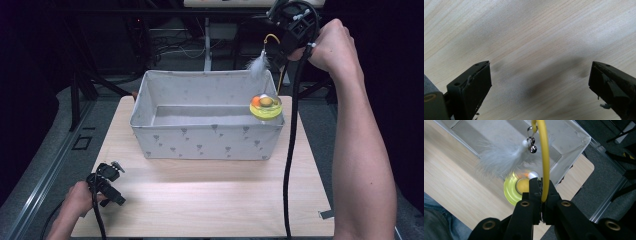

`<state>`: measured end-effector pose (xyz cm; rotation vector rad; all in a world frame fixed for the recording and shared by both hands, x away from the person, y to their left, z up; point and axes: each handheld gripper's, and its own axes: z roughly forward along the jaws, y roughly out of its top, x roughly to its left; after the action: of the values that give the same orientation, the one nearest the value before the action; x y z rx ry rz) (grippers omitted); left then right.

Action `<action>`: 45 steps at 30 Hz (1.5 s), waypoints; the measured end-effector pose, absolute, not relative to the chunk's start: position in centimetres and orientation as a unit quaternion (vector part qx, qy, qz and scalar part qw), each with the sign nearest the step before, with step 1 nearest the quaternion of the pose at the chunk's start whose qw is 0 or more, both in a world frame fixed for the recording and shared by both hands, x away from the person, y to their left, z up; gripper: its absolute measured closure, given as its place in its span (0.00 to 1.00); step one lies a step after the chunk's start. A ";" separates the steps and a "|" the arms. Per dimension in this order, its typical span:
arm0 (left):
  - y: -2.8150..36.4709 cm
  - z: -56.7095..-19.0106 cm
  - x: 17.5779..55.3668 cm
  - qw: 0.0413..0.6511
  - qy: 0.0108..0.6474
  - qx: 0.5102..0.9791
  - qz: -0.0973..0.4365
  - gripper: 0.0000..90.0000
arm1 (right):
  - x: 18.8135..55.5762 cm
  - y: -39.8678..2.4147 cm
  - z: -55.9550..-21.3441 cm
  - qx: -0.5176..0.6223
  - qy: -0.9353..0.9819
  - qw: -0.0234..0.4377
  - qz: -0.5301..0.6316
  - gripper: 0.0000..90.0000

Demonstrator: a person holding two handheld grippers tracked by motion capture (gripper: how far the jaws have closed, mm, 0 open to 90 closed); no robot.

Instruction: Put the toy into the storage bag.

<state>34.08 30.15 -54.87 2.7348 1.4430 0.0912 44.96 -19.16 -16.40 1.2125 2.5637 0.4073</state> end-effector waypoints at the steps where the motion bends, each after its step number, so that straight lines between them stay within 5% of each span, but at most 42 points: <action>1: 30.2 -54.9 34.1 0.024 0.467 0.884 0.029 0.05 | 45.2 -19.0 -16.5 0.418 0.886 0.139 0.141 0.98; 45: 30.0 -54.9 34.2 0.025 0.464 0.885 0.031 0.06 | 49.6 -17.5 -24.8 0.414 0.884 0.127 0.176 0.98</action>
<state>34.16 29.97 -54.89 2.7372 1.4347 0.0945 49.60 -17.47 -24.76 1.2059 2.5719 0.5132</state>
